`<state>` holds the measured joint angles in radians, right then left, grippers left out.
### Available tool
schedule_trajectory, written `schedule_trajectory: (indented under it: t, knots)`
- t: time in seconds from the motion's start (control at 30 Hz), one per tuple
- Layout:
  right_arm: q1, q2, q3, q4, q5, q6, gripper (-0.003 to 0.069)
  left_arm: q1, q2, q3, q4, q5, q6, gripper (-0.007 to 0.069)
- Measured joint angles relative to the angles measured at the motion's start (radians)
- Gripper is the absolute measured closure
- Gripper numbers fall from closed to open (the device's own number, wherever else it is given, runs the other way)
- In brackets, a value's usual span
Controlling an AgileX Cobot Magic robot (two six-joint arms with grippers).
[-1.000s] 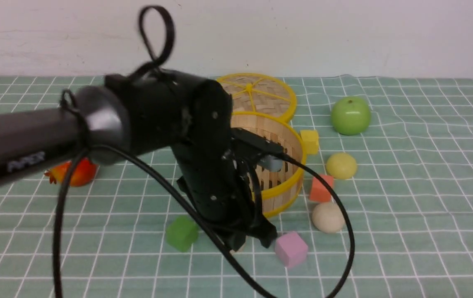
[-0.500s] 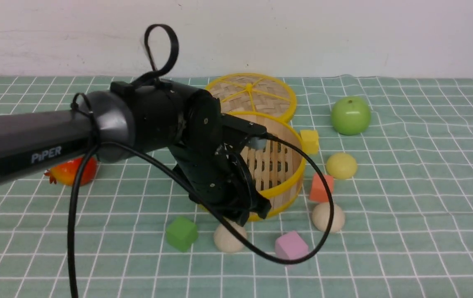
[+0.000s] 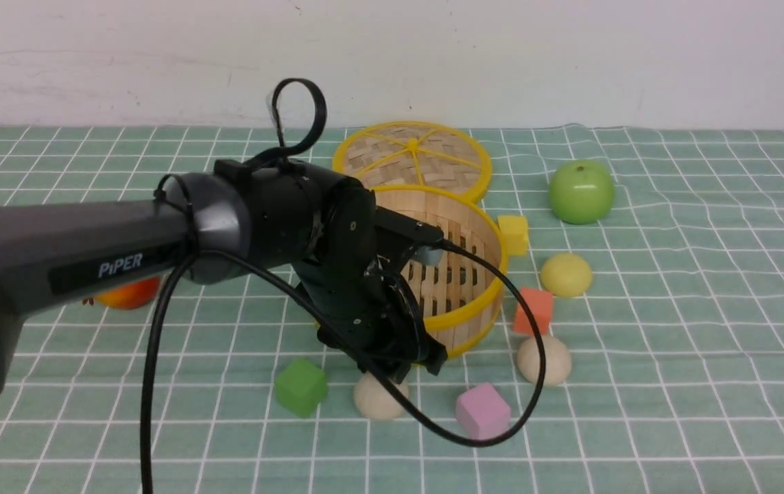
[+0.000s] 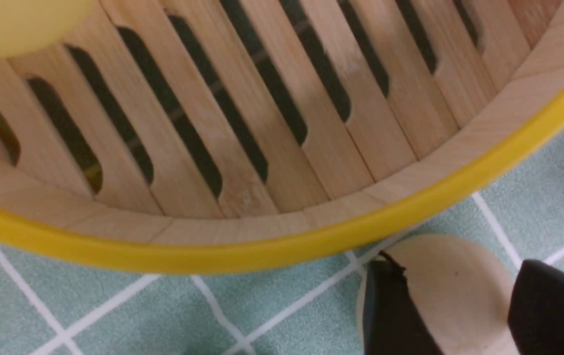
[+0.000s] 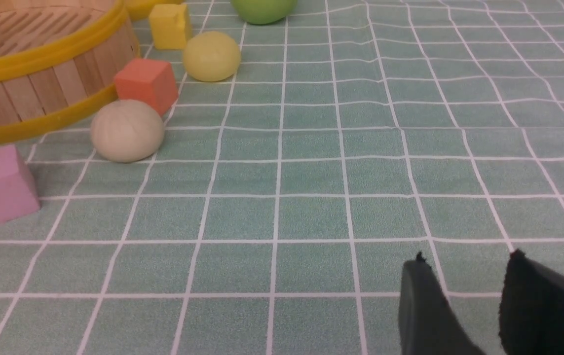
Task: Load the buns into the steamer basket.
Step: Use the left arm to grab a steamed stuffed bun, then use the left arm to put the steamed stuffed bun into the steamer
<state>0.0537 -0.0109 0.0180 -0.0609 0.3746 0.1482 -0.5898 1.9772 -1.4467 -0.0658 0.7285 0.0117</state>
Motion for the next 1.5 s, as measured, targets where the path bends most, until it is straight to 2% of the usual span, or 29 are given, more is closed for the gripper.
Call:
schedule_trajectory:
  t: [0.37,0.47,0.57,0.63,0.8,0.93,1.13,1.3,1.47,1.5]
  knots:
    - [0.0,0.0,0.0,0.0,0.0,0.0,0.0419,0.0,0.025,0.0,0.0,0.036,-0.001,0.0412]
    - [0.0,0.0,0.0,0.0,0.0,0.0,0.0419,0.0,0.024,0.0,-0.002,0.055,-0.003,0.0484]
    - [0.0,0.0,0.0,0.0,0.0,0.0,0.0419,-0.001,-0.003,0.0,-0.004,0.084,-0.019,0.0603]
    - [0.0,0.0,0.0,0.0,0.0,0.0,0.0419,-0.001,-0.027,0.0,-0.012,0.115,-0.024,0.0629]
    - [0.0,0.0,0.0,0.0,0.0,0.0,0.0419,-0.001,-0.091,-0.055,-0.037,0.216,-0.025,0.0631]
    - [0.0,0.0,0.0,0.0,0.0,0.0,0.0419,0.011,-0.094,-0.18,-0.046,0.209,-0.025,0.0631]
    - [0.0,0.0,0.0,0.0,0.0,0.0,0.0419,0.063,0.06,-0.378,-0.039,0.168,-0.025,0.0631]
    - [0.0,0.0,0.0,0.0,0.0,0.0,0.0419,0.068,0.188,-0.478,-0.001,0.187,-0.05,0.0625]
    - [0.0,0.0,0.0,0.0,0.0,0.0,0.0419,0.068,0.257,-0.533,0.044,0.213,-0.093,0.0564]
    - [0.0,0.0,0.0,0.0,0.0,0.0,0.0419,0.068,0.263,-0.539,0.054,0.211,-0.096,0.0505]
